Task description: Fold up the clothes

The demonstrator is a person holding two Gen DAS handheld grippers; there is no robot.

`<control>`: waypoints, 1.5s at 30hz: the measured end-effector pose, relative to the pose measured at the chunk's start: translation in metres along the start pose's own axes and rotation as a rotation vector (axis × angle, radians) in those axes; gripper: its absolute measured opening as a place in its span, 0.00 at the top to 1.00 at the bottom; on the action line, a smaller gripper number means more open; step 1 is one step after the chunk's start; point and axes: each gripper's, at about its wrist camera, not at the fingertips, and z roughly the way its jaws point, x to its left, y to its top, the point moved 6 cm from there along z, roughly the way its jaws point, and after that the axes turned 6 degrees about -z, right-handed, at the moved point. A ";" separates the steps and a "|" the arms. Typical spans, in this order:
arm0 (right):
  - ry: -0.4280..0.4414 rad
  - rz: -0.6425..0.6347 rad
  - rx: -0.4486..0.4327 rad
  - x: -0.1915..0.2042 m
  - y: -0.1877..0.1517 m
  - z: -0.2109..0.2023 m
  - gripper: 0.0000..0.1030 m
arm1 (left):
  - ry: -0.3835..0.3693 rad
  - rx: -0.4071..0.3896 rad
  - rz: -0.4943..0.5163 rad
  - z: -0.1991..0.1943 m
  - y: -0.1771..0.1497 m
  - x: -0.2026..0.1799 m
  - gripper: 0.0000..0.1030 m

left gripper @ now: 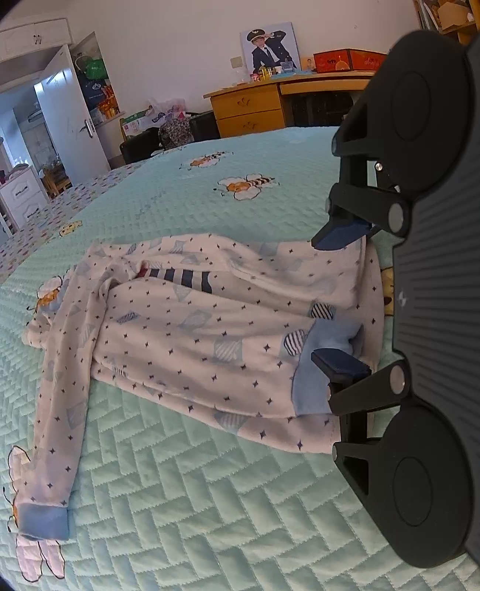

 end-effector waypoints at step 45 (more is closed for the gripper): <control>0.036 0.319 0.001 -0.018 -0.045 0.000 0.68 | 0.077 0.117 -0.043 0.076 -0.029 -0.025 0.92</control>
